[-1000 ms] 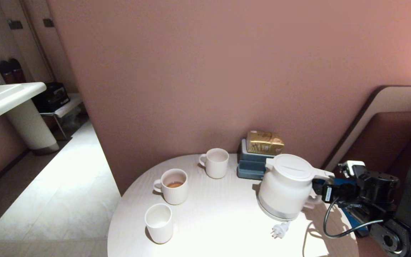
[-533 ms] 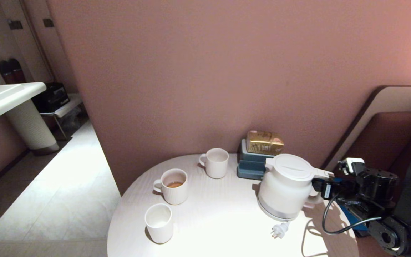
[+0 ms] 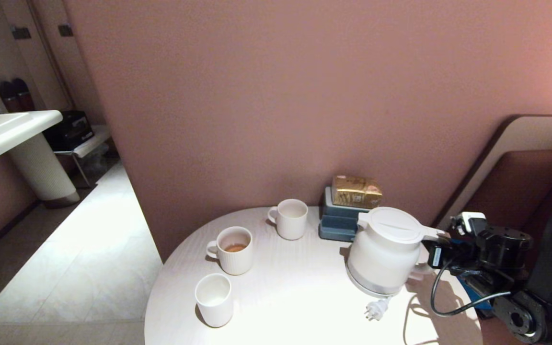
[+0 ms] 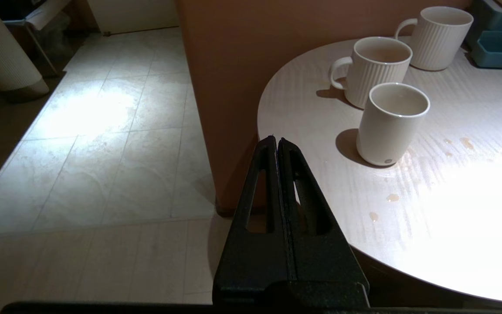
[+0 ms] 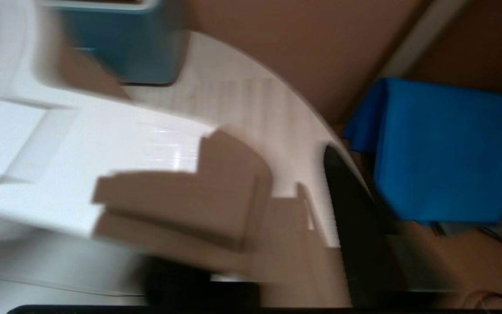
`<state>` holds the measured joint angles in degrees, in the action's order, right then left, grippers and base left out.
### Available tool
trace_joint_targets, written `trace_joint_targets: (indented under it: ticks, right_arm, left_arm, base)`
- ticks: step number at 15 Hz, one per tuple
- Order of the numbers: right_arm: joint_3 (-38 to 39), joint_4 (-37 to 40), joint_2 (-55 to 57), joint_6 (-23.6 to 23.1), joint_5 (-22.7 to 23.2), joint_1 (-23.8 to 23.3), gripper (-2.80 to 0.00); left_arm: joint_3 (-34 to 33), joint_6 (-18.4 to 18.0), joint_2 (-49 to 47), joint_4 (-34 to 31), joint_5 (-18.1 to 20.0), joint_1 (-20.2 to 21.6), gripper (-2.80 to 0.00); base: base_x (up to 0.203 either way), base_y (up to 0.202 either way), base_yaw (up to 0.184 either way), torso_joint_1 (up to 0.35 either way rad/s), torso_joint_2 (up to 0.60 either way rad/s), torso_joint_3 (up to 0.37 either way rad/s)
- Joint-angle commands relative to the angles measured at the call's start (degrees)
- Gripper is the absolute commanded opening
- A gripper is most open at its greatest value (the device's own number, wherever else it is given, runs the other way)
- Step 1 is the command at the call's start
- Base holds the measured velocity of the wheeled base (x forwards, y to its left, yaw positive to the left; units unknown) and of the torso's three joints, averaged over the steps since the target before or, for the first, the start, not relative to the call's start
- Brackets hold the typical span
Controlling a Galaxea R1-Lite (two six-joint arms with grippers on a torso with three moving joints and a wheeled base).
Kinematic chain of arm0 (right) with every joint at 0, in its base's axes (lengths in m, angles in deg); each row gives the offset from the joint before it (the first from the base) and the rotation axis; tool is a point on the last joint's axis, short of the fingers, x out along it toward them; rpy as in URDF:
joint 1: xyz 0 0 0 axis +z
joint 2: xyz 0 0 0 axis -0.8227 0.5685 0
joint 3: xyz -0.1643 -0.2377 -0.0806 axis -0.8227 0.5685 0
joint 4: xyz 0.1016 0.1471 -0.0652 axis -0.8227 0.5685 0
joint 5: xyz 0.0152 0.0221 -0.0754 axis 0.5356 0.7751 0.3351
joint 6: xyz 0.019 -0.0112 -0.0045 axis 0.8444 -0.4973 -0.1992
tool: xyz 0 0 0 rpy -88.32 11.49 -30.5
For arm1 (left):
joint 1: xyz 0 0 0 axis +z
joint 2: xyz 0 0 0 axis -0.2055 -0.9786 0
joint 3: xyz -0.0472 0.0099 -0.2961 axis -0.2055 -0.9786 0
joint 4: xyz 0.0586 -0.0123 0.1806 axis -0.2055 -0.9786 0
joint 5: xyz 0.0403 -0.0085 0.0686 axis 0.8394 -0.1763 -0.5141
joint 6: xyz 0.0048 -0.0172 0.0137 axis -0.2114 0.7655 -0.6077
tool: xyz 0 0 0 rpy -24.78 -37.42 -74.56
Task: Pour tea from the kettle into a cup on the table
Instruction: Pick up the kettle
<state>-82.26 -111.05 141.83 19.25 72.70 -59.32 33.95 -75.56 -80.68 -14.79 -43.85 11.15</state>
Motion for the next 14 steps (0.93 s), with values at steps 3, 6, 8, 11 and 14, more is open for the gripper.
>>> trace_joint_targets:
  ticks: [3, 6, 8, 11, 14]
  right_arm:
    - [-0.3, -0.6, -0.12, -0.05, -0.24, -0.08, -2.8]
    - [-0.36, -0.6, -0.19, -0.05, -0.18, 0.01, -2.8]
    - [-0.39, -1.14, -0.21, -0.05, -0.09, 0.01, -2.8]
    - [-1.42, -1.78, -1.73, 0.17, 0.75, 0.1, -2.8]
    - [-3.15, -0.1, -5.01, 0.22, 0.79, 0.1, -2.8]
  left_arm:
    - [0.01, -0.02, -0.07, -0.03, 0.01, 0.0, -2.8]
    - [0.01, -0.02, -0.07, -0.03, 0.01, 0.0, -2.8]
    - [0.01, -0.02, -0.07, -0.03, 0.01, 0.0, -2.8]
    - [0.01, -0.02, -0.07, -0.03, 0.01, 0.0, -2.8]
    - [0.01, -0.02, -0.07, -0.03, 0.01, 0.0, -2.8]
  base:
    - [0.0, 0.0, 0.0, 0.0, 0.0, 0.0]
    - [0.0, 0.0, 0.0, 0.0, 0.0, 0.0]
    - [0.0, 0.0, 0.0, 0.0, 0.0, 0.0]
    - [0.0, 0.0, 0.0, 0.0, 0.0, 0.0]
    - [0.0, 0.0, 0.0, 0.0, 0.0, 0.0]
